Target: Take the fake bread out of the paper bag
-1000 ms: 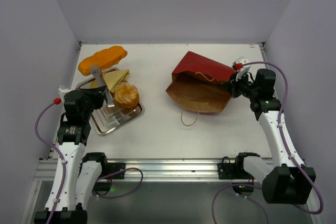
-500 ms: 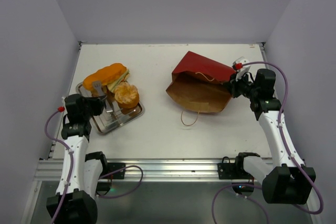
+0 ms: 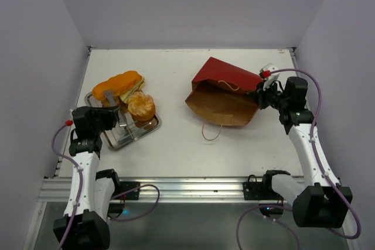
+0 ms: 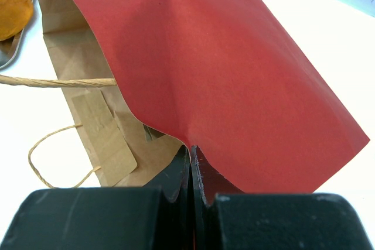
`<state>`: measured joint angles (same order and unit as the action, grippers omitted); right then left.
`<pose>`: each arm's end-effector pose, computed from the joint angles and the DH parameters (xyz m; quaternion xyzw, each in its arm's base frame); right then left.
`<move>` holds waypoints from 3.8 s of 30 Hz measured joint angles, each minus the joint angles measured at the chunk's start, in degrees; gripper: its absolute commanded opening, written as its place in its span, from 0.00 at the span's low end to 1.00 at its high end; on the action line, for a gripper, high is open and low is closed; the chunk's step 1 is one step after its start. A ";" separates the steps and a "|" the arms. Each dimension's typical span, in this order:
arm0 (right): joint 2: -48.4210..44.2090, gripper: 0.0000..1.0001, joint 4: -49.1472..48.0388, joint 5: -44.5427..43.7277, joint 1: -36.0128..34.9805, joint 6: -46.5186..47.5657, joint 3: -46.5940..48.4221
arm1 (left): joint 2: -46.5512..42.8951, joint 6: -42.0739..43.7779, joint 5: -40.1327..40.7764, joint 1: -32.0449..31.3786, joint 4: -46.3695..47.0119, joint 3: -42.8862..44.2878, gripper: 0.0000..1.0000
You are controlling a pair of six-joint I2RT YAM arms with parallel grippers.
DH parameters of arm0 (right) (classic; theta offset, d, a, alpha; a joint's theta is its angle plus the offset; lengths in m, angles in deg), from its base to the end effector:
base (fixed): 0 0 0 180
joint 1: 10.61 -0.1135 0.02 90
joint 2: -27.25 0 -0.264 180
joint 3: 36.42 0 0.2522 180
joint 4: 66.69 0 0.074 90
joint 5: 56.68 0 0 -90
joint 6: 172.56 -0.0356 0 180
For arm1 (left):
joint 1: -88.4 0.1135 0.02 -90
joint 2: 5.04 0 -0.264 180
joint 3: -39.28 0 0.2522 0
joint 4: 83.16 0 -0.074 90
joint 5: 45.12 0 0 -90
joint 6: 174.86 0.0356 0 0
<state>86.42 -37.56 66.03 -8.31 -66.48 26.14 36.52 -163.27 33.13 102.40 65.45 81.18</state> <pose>0.2307 0.0100 0.3100 -0.2462 0.7887 0.1539 0.5419 0.1647 0.0336 0.2340 -0.5902 0.6357 -0.3363 0.3667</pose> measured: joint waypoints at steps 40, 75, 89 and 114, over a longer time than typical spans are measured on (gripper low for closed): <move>0.00 0.00 0.00 0.02 0.00 0.00 0.00 | -1.92 -1.55 -5.49 0.11 -0.52 -2.78 0.50; -0.44 0.00 0.00 0.04 0.00 -0.02 0.00 | -2.95 -2.01 -10.43 0.13 -1.03 -4.04 0.55; -0.44 0.00 0.00 0.04 0.00 -0.02 0.00 | -2.95 -1.51 -10.71 0.07 -4.72 0.59 0.52; -0.44 0.00 0.00 0.04 0.00 -0.04 0.00 | -3.37 1.14 -8.68 -0.90 -10.73 7.41 0.39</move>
<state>85.99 -37.56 66.08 -8.31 -66.52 26.14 33.16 -162.13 24.46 101.50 54.72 88.59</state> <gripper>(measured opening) 0.021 0.427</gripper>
